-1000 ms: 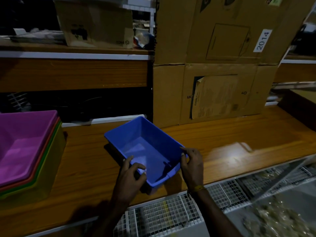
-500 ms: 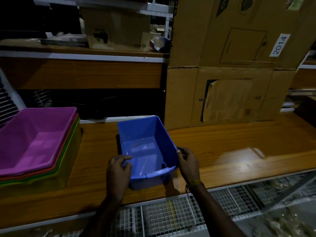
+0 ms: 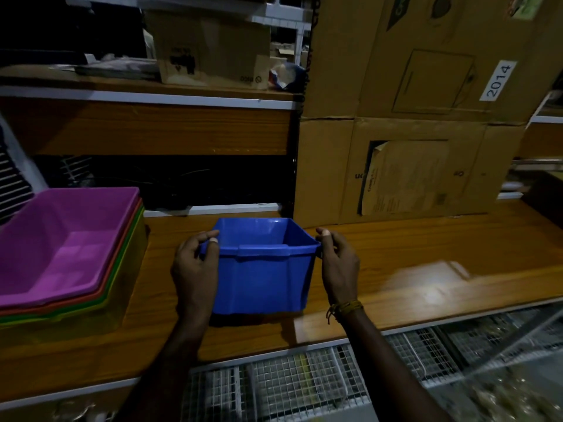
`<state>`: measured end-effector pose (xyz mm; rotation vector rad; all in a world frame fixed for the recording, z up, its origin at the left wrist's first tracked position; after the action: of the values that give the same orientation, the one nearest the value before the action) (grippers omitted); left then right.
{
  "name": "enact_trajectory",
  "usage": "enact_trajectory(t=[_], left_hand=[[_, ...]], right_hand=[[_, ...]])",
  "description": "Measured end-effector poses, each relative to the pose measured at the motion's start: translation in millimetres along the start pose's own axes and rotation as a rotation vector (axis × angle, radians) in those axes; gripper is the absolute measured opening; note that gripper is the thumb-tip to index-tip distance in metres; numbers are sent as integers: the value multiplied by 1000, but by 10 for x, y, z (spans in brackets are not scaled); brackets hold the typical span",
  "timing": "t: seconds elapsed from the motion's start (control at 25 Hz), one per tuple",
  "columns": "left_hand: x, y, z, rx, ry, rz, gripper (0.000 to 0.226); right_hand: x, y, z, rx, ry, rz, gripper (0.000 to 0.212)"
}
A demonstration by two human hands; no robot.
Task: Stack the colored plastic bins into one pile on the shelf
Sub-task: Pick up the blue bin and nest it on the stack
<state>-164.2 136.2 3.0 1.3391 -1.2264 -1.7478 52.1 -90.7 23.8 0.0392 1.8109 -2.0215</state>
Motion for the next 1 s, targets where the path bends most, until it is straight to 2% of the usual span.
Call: enact_trajectory(t=[0.2, 0.4, 0.56, 0.76, 1.0], left_hand=[[64, -159, -32, -69, -30, 48, 16], [210, -447, -152, -223, -119, 145, 19], [240, -630, -256, -297, -119, 192, 21], [145, -621, -415, -493, -92, 148, 24], [11, -701, -637, -770, -166, 123, 30]], right_hand=[[80, 197, -42, 33, -18, -50, 18], [180, 502, -137, 90, -96, -123, 22], [139, 732, -181, 118, -165, -161, 17], [-1, 1014, -248, 176, -201, -173, 16], [-150, 1100, -437, 207, -230, -203, 31]])
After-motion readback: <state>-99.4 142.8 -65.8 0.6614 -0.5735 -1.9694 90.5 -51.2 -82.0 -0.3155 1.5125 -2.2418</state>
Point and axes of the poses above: each hand's wrist, its own x-axis away from the middle knuckle, its own z-axis out of the back of the hand, y = z × x, the point moved 10 cm from there along -x, towards the middle knuckle, and after that the axes turned 2 degrees about -z, right-handed, at the moved point
